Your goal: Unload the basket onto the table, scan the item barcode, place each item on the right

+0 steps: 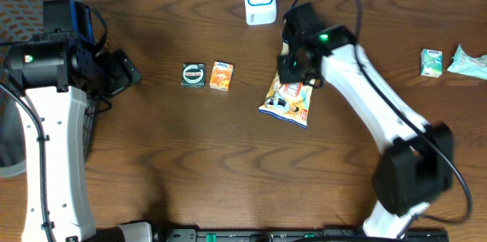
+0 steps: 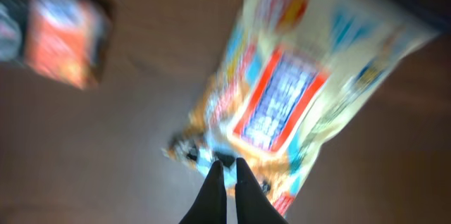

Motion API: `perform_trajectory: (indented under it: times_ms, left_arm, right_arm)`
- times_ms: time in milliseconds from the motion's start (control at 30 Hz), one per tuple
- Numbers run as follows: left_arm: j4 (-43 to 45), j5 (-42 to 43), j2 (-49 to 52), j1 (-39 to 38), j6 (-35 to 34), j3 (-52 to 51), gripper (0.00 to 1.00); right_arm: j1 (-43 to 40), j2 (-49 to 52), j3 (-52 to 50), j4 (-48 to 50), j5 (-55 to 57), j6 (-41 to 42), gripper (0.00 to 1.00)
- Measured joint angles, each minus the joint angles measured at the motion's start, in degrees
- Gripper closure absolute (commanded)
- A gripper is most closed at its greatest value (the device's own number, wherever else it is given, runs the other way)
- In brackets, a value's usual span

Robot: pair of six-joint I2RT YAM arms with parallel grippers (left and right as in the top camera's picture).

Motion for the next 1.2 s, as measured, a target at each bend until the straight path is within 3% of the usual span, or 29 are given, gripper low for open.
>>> perform_trajectory:
  times_ms: [200, 400, 533, 633, 767, 833, 1000, 1200]
  left_arm:
    - [0.0, 0.0, 0.0, 0.0, 0.0, 0.0, 0.03]
    - [0.0, 0.0, 0.0, 0.0, 0.0, 0.0, 0.03]
    - [0.0, 0.0, 0.0, 0.0, 0.0, 0.0, 0.02]
    - [0.0, 0.0, 0.0, 0.0, 0.0, 0.0, 0.02]
    - [0.0, 0.0, 0.0, 0.0, 0.0, 0.0, 0.02]
    - [0.0, 0.0, 0.0, 0.0, 0.0, 0.0, 0.02]
    - [0.0, 0.0, 0.0, 0.0, 0.0, 0.0, 0.02]
    - [0.0, 0.0, 0.0, 0.0, 0.0, 0.0, 0.02]
  right_arm:
    - [0.0, 1.3, 0.4, 1.8, 4.3, 0.7, 0.99]
    - [0.0, 12.3, 0.3, 4.9, 9.6, 4.6, 0.94]
    - [-0.5, 18.1, 0.3, 9.7, 13.2, 5.7, 0.99]
    - [-1.1, 18.1, 0.7, 9.1, 13.7, 5.2, 0.81]
    - [-2.4, 17.7, 2.9, 2.5, 13.7, 4.5, 0.69]
    - [-2.8, 16.8, 4.0, -1.6, 12.2, 4.0, 0.55]
    - [-2.1, 10.8, 5.6, -8.6, 6.9, 2.3, 0.03]
    - [3.0, 8.4, 5.1, -7.3, 6.3, 4.9, 0.01]
